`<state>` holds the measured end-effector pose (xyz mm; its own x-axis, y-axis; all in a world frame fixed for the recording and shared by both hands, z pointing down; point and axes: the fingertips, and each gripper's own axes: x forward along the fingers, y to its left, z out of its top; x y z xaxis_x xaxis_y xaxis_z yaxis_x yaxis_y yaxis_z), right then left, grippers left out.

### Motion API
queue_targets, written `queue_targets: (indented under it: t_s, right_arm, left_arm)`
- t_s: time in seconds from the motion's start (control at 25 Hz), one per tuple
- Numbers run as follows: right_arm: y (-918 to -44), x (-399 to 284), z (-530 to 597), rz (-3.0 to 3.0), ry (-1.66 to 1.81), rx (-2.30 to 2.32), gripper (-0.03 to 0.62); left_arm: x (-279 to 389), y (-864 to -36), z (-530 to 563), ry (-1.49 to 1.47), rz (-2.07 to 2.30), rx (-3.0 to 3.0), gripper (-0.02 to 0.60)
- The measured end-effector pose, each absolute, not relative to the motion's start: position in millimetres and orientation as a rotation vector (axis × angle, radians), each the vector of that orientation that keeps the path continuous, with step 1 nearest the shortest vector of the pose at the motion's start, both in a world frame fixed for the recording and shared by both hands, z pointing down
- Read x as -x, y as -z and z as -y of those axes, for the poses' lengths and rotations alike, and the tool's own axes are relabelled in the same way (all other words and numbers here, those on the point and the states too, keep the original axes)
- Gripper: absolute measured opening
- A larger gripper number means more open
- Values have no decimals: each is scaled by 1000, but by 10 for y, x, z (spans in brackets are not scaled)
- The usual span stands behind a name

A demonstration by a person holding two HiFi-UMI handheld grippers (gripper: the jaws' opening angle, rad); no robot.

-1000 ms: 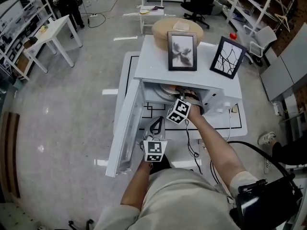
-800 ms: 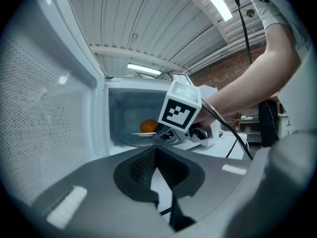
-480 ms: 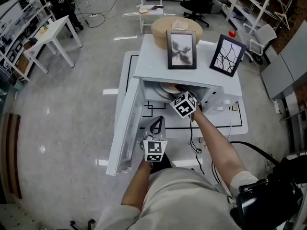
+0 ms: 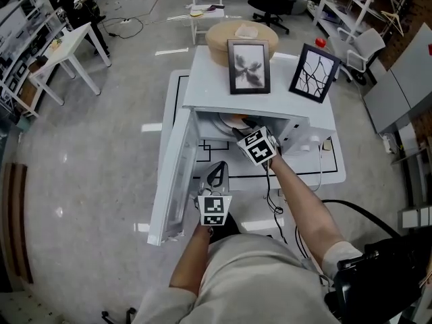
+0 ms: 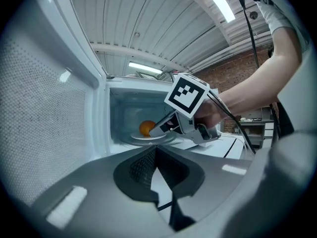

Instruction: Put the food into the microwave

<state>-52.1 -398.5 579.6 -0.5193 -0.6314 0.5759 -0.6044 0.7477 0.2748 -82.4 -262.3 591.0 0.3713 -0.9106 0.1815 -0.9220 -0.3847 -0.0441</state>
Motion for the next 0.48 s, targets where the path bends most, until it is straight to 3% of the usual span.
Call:
queue_targets:
  t_s: [0.2, 0.24, 0.28, 0.32, 0.48]
  right_arm:
    - [-5689, 458, 3745, 2281, 92, -942, 168]
    - [-5664, 429, 3705, 2279, 95, -957, 134]
    - [-5633, 396, 3667, 2276, 99, -973, 48]
    - [-5607, 364, 3626, 2276, 101, -980, 23]
    - [-5555, 278, 3390, 2306, 57, -947, 12]
  left_arm:
    - [804, -5868, 2552, -277, 1695, -2509, 8]
    - [798, -5853, 2536, -274, 1692, -2499, 8]
    - [790, -5832, 2524, -268, 1688, -2490, 8]
    - [778, -5808, 2514, -261, 1682, -2481, 8]
    - [718, -5719, 2434, -263, 1662, -2450, 8]
